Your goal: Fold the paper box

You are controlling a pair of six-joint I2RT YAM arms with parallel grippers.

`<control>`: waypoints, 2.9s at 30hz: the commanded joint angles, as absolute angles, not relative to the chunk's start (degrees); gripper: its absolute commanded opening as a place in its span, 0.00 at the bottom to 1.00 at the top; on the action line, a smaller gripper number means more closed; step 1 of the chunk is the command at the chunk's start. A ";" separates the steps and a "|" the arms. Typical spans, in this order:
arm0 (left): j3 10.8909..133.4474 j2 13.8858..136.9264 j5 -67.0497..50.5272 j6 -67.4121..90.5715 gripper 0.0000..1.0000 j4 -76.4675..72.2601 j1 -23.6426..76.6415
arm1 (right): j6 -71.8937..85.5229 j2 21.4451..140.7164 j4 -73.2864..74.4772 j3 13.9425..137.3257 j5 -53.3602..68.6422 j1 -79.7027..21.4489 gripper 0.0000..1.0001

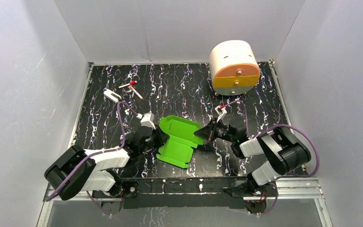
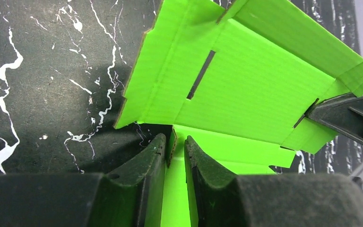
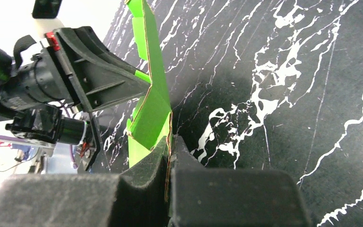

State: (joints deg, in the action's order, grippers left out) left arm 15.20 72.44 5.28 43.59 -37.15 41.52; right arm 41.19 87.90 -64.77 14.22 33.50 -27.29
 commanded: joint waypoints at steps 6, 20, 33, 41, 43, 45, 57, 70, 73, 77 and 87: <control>25.81 74.06 26.91 34.03 0.21 -23.61 52.03 | 34.47 82.76 -52.00 17.62 23.60 -30.50 0.03; 29.49 74.69 39.13 28.29 0.36 -17.41 58.63 | 35.39 81.03 -44.64 19.01 18.08 -31.73 0.04; 30.18 69.66 21.07 25.26 0.58 -17.04 59.11 | 41.10 80.54 -42.20 20.31 18.28 -31.73 0.06; 37.32 78.32 23.04 18.42 0.74 -19.07 66.72 | 45.75 78.87 -35.91 22.74 17.92 -31.82 0.06; 38.43 80.23 25.40 17.01 0.79 -19.42 68.05 | 46.07 78.05 -33.98 23.29 17.05 -31.94 0.06; 39.18 81.53 27.24 15.67 0.83 -20.20 69.17 | 46.36 77.40 -32.85 23.39 16.27 -31.99 0.06; 45.02 92.62 38.91 11.85 0.88 -18.76 72.81 | 47.68 74.49 -31.46 22.97 14.74 -32.07 0.06; 44.02 91.38 46.52 12.49 0.77 -19.76 74.32 | 46.11 74.75 -30.69 22.80 14.67 -32.11 0.06; 43.07 89.67 45.76 13.77 0.69 -18.92 73.73 | 45.89 74.69 -30.67 22.77 14.85 -32.16 0.06; 41.96 87.76 42.56 15.74 0.60 -18.09 72.23 | 45.31 74.37 -30.62 22.83 15.28 -32.14 0.06; 39.51 86.91 33.80 21.15 0.54 -18.14 67.89 | 43.31 74.62 -30.29 22.90 15.55 -32.17 0.07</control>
State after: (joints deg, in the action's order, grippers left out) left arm 41.41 89.14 36.58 17.54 -17.87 70.24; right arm 45.52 75.46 -29.65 21.26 15.14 -31.97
